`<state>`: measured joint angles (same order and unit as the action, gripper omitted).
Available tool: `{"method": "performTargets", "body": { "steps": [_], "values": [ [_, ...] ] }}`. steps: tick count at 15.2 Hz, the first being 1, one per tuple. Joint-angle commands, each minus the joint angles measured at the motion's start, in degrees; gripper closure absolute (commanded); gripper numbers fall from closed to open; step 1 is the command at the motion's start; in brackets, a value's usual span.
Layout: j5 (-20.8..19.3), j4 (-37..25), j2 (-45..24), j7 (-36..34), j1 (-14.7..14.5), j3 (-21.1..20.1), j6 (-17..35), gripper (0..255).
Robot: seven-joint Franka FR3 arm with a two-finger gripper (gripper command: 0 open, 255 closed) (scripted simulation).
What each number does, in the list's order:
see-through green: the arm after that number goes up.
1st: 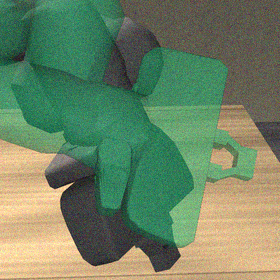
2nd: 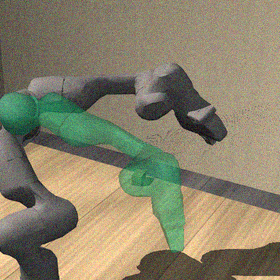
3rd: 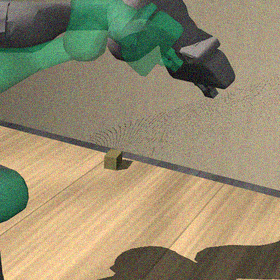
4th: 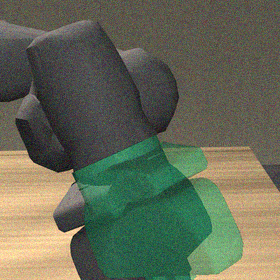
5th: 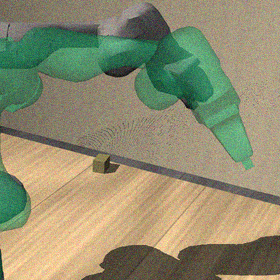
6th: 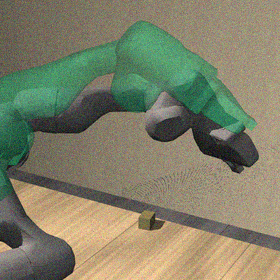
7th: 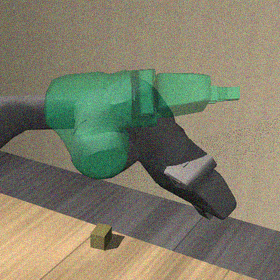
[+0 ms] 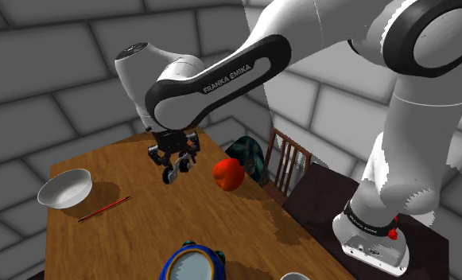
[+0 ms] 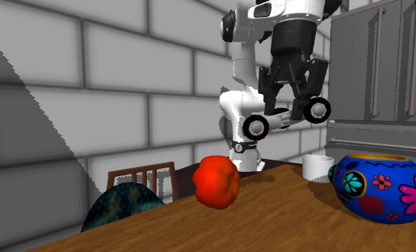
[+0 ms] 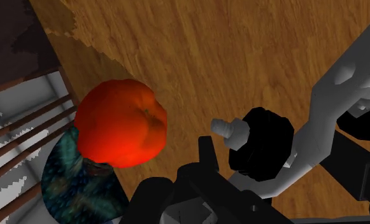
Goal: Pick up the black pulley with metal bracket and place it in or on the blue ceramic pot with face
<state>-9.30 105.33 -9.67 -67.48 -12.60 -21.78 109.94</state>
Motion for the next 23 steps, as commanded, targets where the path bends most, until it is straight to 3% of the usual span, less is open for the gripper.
{"method": "performTargets", "body": {
  "steps": [1,10,19,23],
  "values": [
    [0.6,1.9,1.5,-2.2,-1.2,-1.0,0.2,255],
    [2.0,4.4,3.7,-13.1,-7.4,-6.2,-0.3,255],
    [1.3,1.3,0.9,-26.0,-14.8,-11.6,-2.2,255],
    [0.6,3.3,-0.1,-26.6,-15.0,-11.5,0.6,255]
  ]
}}
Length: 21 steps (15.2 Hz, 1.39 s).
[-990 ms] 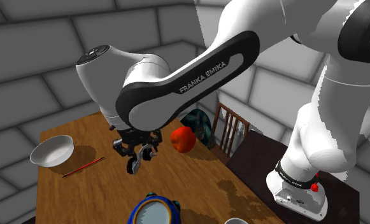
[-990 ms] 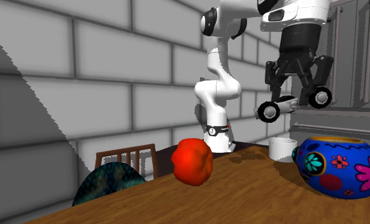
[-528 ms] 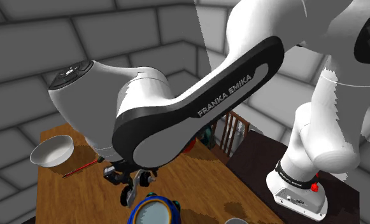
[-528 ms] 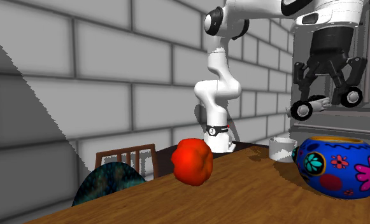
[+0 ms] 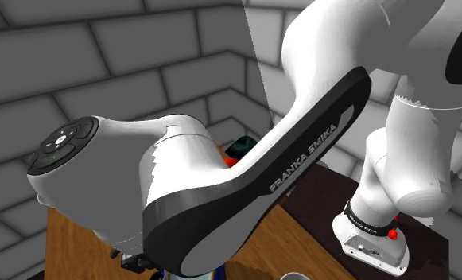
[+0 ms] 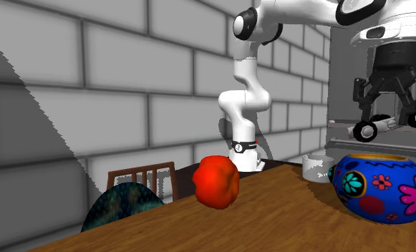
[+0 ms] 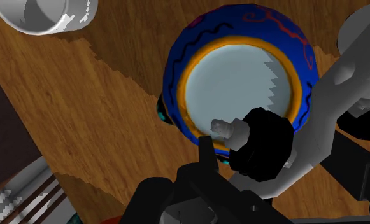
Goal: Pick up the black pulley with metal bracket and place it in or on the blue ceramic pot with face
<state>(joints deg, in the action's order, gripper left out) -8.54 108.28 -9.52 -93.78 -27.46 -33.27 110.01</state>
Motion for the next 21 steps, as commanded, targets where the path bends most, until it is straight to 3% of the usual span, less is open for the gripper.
{"method": "performTargets", "body": {
  "steps": [1,10,18,19,21],
  "values": [
    [-0.4,0.8,-0.6,-0.4,-0.1,0.0,1.3,255],
    [-2.6,4.4,-3.7,-2.2,-0.6,0.6,7.3,255],
    [-2.7,4.4,-3.7,-2.2,-0.6,0.6,7.4,255],
    [-2.7,4.4,-3.7,-2.2,-0.6,0.6,7.4,0],
    [-2.7,4.4,-3.7,-2.2,-0.6,0.6,7.4,0]
  ]
}}
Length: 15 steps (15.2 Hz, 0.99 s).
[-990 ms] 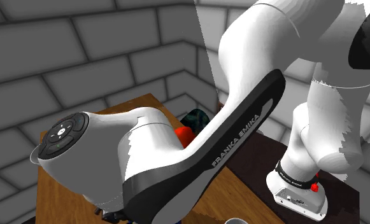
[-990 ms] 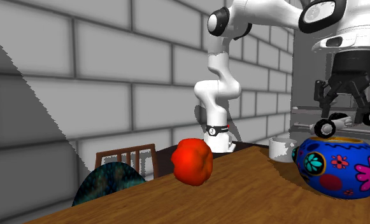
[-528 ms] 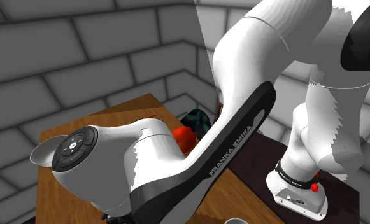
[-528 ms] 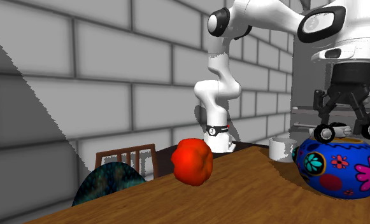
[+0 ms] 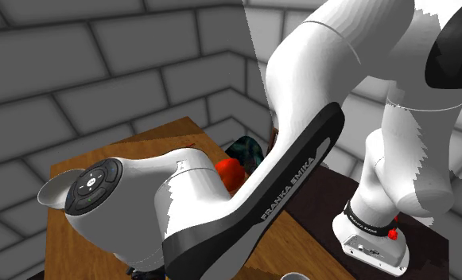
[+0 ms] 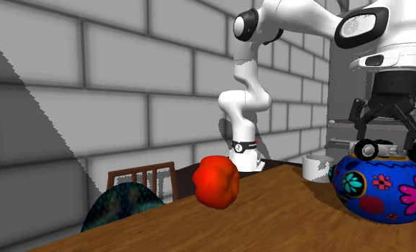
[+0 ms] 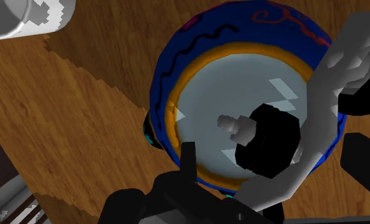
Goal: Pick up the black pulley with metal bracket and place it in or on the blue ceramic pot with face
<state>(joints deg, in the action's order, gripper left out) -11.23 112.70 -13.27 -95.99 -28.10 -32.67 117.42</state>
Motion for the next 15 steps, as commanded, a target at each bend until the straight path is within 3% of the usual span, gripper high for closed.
{"method": "performTargets", "body": {
  "steps": [1,3,7,15],
  "values": [
    [0.0,0.0,0.0,0.0,0.0,0.0,0.0,0],
    [0.0,0.0,0.0,0.0,0.0,0.0,0.0,0],
    [1.8,-4.9,2.2,1.2,0.1,-0.6,-6.7,0],
    [1.8,-4.9,2.2,1.2,0.1,-0.6,-6.7,0]
  ]
}}
